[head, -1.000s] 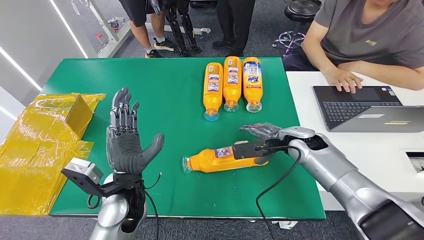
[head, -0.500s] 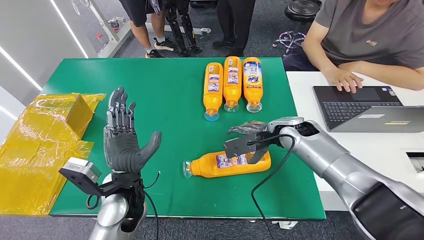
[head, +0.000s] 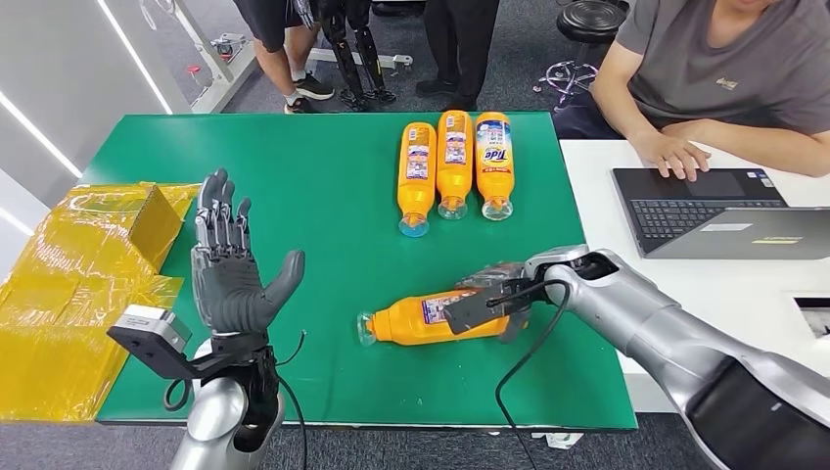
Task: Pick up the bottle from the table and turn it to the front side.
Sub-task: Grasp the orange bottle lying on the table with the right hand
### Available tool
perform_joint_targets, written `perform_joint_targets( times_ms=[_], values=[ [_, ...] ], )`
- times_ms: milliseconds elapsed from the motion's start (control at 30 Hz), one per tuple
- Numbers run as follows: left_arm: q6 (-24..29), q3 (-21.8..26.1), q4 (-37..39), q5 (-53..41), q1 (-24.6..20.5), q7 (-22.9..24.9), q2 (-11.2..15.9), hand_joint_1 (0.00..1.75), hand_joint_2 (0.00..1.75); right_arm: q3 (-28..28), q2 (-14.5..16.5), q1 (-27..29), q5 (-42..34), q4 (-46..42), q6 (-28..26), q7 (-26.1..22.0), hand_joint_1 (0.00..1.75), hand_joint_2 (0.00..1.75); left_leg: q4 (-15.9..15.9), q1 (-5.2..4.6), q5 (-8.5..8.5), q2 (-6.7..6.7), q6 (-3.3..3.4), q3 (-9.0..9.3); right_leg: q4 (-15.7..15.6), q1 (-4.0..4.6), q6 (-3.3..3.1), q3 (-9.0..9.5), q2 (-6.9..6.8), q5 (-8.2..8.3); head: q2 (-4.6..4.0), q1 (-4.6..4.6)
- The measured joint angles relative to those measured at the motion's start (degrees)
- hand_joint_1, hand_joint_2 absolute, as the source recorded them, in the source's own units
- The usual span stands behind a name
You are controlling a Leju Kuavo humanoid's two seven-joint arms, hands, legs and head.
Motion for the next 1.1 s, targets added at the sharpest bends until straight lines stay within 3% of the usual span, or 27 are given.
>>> perform_joint_targets(
  times_ms=[333,467,767,1100],
  values=[
    [-0.7,0.0,0.13,0.84,-1.41,0.29,0.36,0.0,1.75,2.7,-3.04,0.88,-2.71,-1.36,-0.82,1.33,0.0,1.75,0.03,-0.01,0.0,0.0,0.0,0.0,-0.01,0.0,0.0,0.01,-0.01,0.0,0.0,0.02],
    [-0.7,-0.03,0.26,1.28,-1.96,0.22,0.54,0.0,1.75,3.19,-4.17,1.86,-2.99,-1.99,-3.45,1.84,1.71,1.75,0.05,-0.01,0.0,0.02,0.0,0.0,-0.01,0.0,0.01,0.01,0.02,0.0,0.0,0.0],
    [-0.72,-0.26,0.83,1.93,-2.57,-0.45,1.26,0.0,1.75,2.33,-5.23,4.31,-1.1,-2.5,-14.05,2.89,1.75,1.75,0.04,0.01,0.0,0.06,0.0,0.04,-0.01,0.0,0.0,0.03,0.04,0.01,0.0,0.0],
    [-0.31,-0.35,0.85,1.82,-2.51,-0.9,1.46,0.0,1.75,-0.78,-5.22,6.86,1.87,-3.49,-18.89,2.81,1.75,1.75,0.04,0.0,0.0,0.06,0.0,0.03,0.0,0.0,0.01,0.04,0.04,0.01,0.0,0.01]
  ],
)
